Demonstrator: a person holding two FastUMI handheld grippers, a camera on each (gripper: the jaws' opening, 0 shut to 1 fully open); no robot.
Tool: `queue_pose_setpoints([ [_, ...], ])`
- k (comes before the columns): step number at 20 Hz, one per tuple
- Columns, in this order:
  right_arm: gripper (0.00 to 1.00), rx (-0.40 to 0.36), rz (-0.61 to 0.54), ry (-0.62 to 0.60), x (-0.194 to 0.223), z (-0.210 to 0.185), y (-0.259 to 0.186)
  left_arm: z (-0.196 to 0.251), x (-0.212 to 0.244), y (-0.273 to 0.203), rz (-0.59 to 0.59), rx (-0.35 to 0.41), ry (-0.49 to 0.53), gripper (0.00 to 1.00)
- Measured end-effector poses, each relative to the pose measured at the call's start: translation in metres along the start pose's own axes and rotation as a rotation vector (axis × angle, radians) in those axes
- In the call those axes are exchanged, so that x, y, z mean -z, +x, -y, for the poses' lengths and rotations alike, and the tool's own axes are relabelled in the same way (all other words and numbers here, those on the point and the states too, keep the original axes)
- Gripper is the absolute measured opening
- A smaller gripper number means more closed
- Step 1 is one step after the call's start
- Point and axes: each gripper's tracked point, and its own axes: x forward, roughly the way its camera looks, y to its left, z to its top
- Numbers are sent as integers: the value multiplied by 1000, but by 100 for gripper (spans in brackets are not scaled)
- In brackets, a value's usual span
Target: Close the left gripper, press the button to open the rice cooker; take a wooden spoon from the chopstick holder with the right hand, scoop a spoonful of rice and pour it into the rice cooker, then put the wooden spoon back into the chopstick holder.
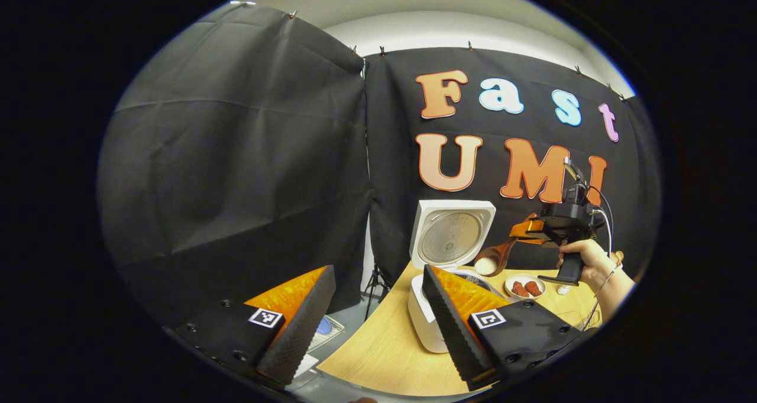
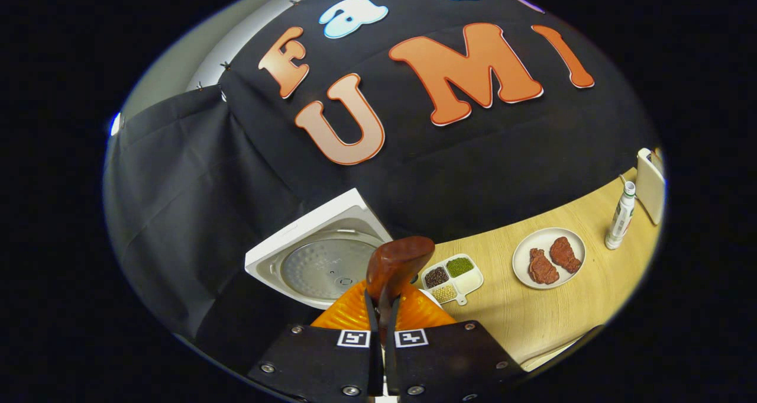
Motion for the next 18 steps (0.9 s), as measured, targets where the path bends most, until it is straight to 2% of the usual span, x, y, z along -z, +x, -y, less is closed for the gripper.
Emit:
queue_pose_setpoints([
  [12, 1, -30, 75, -265, -5, -23, 1, -6, 5, -1, -12, -15, 8, 100],
  [18, 1, -91, 78, -377, 1, -40, 2, -8, 6, 1, -12, -20, 10, 100],
])
